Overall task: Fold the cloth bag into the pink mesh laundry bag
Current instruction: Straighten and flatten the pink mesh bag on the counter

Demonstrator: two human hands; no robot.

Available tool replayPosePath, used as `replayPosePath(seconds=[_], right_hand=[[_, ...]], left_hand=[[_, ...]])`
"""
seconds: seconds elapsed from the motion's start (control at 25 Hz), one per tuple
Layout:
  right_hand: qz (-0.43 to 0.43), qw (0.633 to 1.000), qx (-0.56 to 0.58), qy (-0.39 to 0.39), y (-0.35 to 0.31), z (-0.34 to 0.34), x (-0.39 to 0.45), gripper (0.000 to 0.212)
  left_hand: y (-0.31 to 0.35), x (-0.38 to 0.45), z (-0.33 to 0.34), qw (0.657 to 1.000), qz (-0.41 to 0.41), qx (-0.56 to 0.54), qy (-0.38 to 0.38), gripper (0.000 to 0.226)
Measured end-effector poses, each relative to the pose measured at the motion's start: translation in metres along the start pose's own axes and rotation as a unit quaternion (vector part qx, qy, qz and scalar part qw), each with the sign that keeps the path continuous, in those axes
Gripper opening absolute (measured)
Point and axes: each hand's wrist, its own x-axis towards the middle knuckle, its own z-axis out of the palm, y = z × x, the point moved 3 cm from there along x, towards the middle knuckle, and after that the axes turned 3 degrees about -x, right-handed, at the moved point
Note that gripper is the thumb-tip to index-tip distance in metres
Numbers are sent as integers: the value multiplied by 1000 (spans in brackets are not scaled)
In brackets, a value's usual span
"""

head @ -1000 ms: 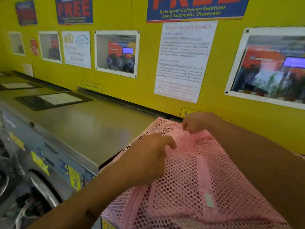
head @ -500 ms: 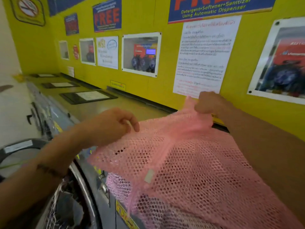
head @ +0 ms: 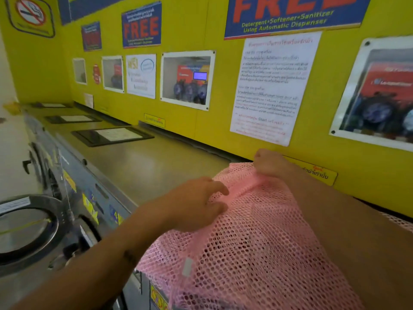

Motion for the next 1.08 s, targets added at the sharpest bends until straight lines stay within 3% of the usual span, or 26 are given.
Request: replayPosePath(seconds=[0.08, 0.12, 0.28, 0.44, 0.56, 0.72, 0.88, 0.96, 1.08], right_hand=[[-5, 999, 27, 24, 13, -16, -8, 30], [-6, 999, 28, 22, 21, -24, -14, 31], [16, 998, -36, -55, 67, -49, -42, 37], [70, 996, 35, -33, 92, -73, -65, 34], [57, 998, 2, -7, 75, -67, -63, 36], [35, 998, 3, -47, 37, -27, -54, 45], [71, 984, -48, -154, 23, 15, -51, 95], [86, 983, -31, -159, 24, 20, -52, 97], [72, 986, -32, -149, 23, 18, -56, 84]], left_hand=[[-3, 13, 6, 992, -57, 35, -103, 40], [-5, 19, 4, 990, -72, 48, -113, 38], [10, 57, -18, 1000, 0, 22, -2, 7], [-6, 124, -30, 995, 18, -12, 101, 16], [-43, 171, -25, 996, -6, -24, 90, 22], [-68, 213, 7, 999, -20, -19, 19, 14], [-71, 233, 37, 999, 0, -2, -52, 28], [-71, 240, 40, 999, 10, -3, -36, 22], [-72, 249, 23, 998, 12, 15, 68, 13]])
